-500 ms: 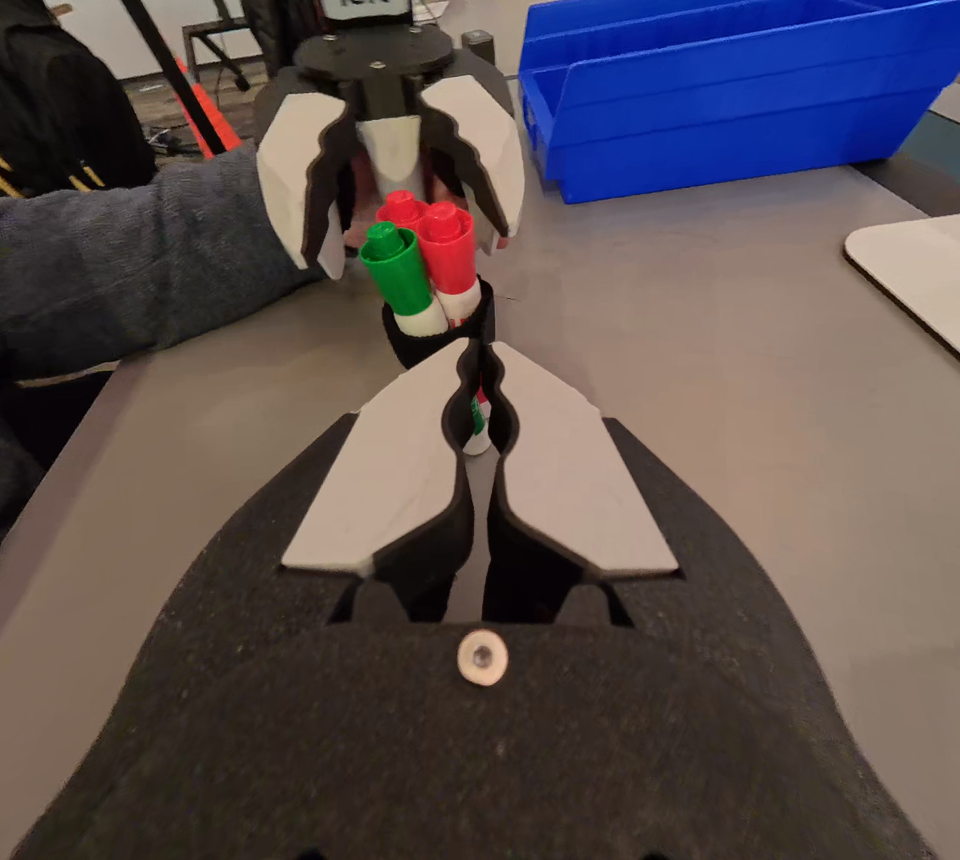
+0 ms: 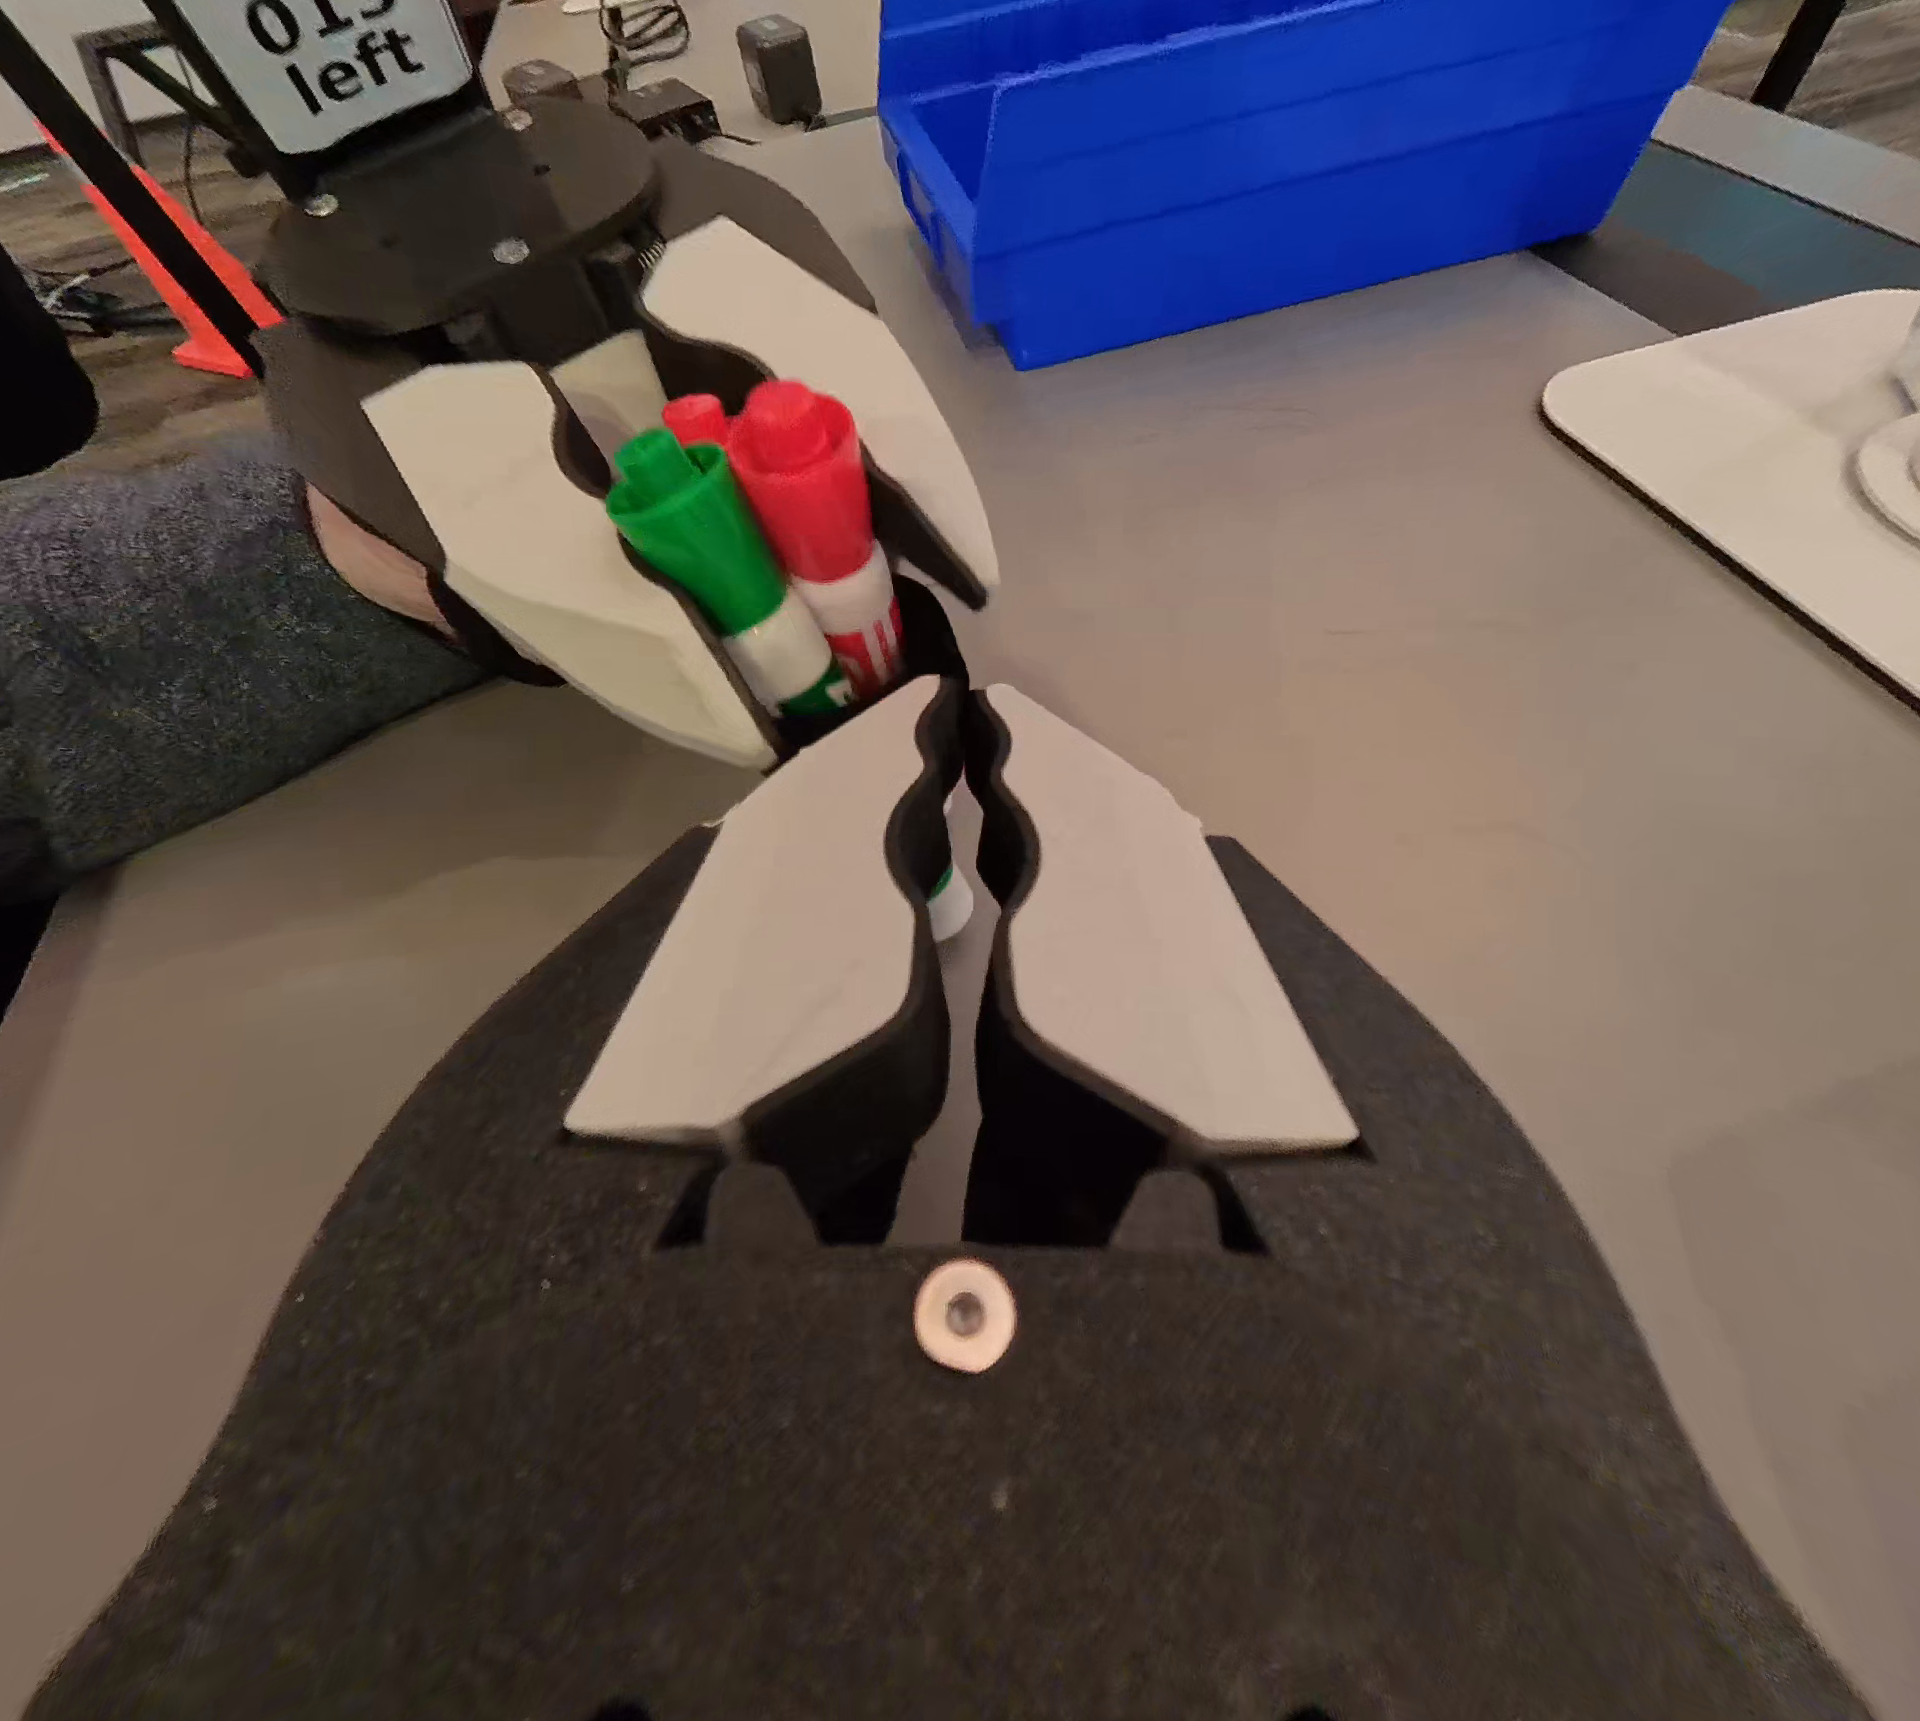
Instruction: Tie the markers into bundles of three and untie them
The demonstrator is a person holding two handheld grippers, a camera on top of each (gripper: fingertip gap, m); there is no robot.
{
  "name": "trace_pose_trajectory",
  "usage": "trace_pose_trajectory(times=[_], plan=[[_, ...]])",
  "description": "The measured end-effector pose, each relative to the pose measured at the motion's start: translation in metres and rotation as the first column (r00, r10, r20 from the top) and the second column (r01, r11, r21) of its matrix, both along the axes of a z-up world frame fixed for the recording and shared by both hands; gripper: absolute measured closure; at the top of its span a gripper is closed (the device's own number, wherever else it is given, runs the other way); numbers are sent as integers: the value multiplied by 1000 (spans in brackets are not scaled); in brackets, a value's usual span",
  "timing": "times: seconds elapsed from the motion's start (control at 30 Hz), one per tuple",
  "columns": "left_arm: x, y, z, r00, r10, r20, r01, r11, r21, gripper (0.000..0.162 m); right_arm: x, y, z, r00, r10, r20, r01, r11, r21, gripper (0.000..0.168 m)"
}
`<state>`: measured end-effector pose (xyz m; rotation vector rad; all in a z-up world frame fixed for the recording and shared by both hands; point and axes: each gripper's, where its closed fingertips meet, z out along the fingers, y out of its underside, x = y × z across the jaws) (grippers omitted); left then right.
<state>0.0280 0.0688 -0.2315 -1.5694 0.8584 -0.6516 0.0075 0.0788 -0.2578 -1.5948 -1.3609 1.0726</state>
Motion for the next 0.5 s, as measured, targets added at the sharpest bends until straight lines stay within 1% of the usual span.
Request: trace_pose_trajectory(times=[0.1, 0.13, 0.2, 0.3, 0.43, 0.5], plan=[[5, -6, 2, 997, -67, 27, 68, 998, -20, 126, 0, 1, -1, 1000, -16, -16, 16, 1000, -16, 168], [9, -10, 1, 993, -110, 43, 111, 993, -40, 126, -1, 2, -1, 1000, -21, -14, 21, 1000, -11, 168], [16, -14, -2, 989, -144, 30, 145, 988, -54, 127, -4, 0, -4, 1000, -10, 0, 10, 1000, -13, 168], [18, -14, -2, 984, -174, 47, 177, 982, -71, 126, -7, 2, -6, 1000, -14, -1, 14, 999, -30, 168], [21, -14, 0, 979, -196, 45, 199, 978, -57, 126, -12, 5, -6, 1000, 1, -3, -1, 1000, -16, 168], [24, -18, 2, 971, -235, 48, 237, 970, -58, 126, -14, 6, -6, 1000, 12, 1, -12, 1000, -4, 168]])
